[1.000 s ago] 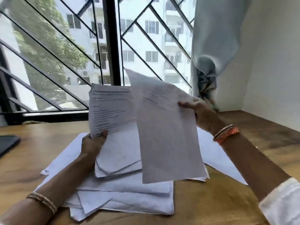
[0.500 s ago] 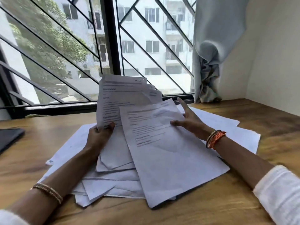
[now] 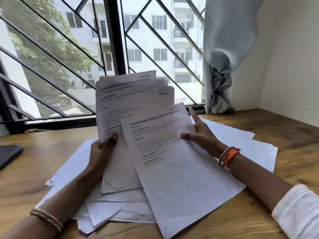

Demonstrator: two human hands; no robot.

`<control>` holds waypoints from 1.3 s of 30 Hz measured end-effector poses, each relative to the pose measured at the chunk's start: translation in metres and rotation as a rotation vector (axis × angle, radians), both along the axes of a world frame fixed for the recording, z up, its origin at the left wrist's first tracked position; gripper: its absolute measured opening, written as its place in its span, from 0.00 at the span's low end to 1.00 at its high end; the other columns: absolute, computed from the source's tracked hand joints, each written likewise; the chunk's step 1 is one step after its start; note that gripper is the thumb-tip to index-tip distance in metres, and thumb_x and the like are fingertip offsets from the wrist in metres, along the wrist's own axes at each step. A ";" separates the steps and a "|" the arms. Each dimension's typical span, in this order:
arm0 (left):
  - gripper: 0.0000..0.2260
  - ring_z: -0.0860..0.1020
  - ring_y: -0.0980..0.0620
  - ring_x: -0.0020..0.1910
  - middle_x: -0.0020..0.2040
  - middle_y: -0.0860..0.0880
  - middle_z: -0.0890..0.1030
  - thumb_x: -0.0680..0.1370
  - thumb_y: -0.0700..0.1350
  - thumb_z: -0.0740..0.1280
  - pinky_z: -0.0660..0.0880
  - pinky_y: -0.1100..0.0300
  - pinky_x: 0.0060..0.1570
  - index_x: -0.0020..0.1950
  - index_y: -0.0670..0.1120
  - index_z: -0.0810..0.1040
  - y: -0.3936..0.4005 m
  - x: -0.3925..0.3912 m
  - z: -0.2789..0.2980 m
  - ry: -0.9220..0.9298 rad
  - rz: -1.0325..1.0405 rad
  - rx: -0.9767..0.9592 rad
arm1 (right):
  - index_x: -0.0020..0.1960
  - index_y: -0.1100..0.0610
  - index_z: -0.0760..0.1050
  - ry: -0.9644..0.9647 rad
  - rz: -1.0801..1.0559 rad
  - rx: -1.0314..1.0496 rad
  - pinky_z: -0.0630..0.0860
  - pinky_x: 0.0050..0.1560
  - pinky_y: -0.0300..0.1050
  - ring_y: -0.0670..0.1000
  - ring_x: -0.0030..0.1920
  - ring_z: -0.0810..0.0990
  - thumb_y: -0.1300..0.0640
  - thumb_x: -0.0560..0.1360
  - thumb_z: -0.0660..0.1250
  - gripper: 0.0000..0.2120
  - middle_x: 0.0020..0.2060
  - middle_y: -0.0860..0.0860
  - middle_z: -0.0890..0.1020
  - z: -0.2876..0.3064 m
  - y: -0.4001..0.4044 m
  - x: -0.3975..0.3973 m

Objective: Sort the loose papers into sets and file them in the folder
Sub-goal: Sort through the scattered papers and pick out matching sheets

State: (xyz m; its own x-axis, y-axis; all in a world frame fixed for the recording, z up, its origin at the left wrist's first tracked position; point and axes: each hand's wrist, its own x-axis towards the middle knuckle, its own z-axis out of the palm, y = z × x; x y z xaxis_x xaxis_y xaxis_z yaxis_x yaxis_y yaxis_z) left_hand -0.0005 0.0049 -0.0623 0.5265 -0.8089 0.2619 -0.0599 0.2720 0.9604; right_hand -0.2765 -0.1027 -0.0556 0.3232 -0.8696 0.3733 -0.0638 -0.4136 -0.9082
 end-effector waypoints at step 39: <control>0.07 0.74 0.53 0.38 0.41 0.49 0.77 0.78 0.45 0.66 0.71 0.68 0.33 0.52 0.42 0.75 -0.006 -0.001 -0.003 0.086 0.253 -0.014 | 0.75 0.49 0.60 1.016 0.266 -0.069 0.57 0.72 0.42 0.48 0.73 0.59 0.44 0.67 0.73 0.41 0.74 0.47 0.62 0.025 0.027 -0.009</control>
State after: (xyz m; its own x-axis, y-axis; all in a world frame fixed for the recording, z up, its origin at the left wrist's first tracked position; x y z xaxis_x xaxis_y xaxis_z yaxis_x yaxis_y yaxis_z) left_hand -0.0010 -0.0010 -0.0656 0.7321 -0.6455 0.2177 -0.0462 0.2718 0.9612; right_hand -0.2857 -0.0760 -0.0308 0.6894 -0.7119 -0.1339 -0.6815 -0.5750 -0.4527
